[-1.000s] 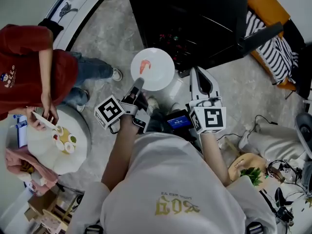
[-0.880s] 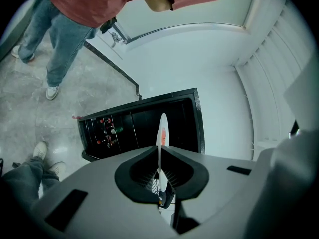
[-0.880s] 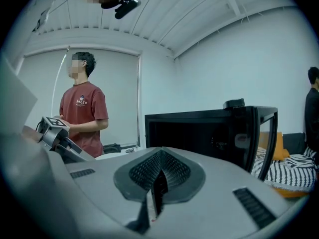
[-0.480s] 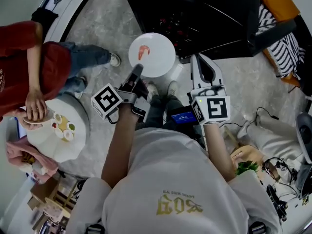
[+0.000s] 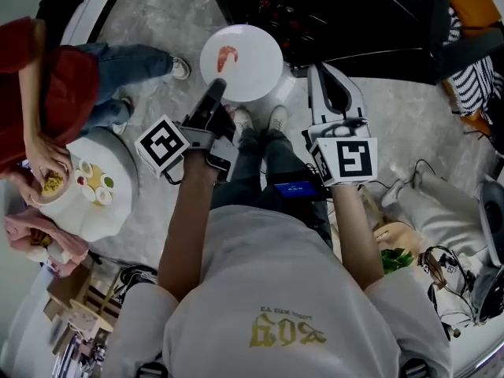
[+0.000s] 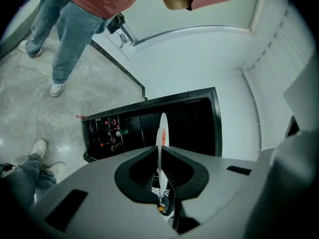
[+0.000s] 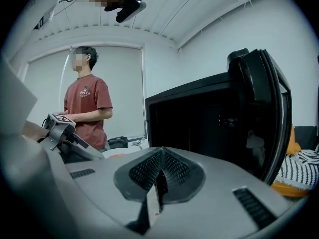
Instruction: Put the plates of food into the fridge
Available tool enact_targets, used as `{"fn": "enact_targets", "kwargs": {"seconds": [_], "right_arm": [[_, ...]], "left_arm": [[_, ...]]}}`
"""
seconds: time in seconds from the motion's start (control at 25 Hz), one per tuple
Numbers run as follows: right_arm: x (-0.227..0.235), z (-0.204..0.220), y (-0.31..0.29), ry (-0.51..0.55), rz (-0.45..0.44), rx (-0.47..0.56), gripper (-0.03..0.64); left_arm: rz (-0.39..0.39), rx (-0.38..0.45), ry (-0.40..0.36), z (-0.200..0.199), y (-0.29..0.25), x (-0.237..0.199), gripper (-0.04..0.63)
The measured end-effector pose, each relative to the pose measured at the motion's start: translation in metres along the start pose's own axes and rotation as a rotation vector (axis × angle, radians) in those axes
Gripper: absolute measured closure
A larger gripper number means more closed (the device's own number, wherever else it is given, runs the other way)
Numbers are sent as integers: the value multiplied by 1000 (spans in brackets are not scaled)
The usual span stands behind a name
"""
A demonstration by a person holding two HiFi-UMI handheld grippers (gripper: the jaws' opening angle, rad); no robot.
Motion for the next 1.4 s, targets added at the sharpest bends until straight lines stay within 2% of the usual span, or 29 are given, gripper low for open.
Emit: {"fn": "enact_targets", "kwargs": {"seconds": [0.44,0.8,1.4], "right_arm": [[-13,16,5,22,-10,27,607],[6,53,-17,4,-4,7,607],[-2,89,-36,52,-72,4,607]], "left_arm": [[24,23,32,1,2,-16,580],[10,25,54,5,-36,-46,580],[-1,13,80,8,-52,-86,580]]}}
Point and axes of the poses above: the fingertips, and each gripper's own axes: y backward along the fingers, x to its right, z out of its underside, the point moved 3 cm from there along y, backward along the fingers, and after that the axes turned 7 degrees about x, right-handed, at the moved point
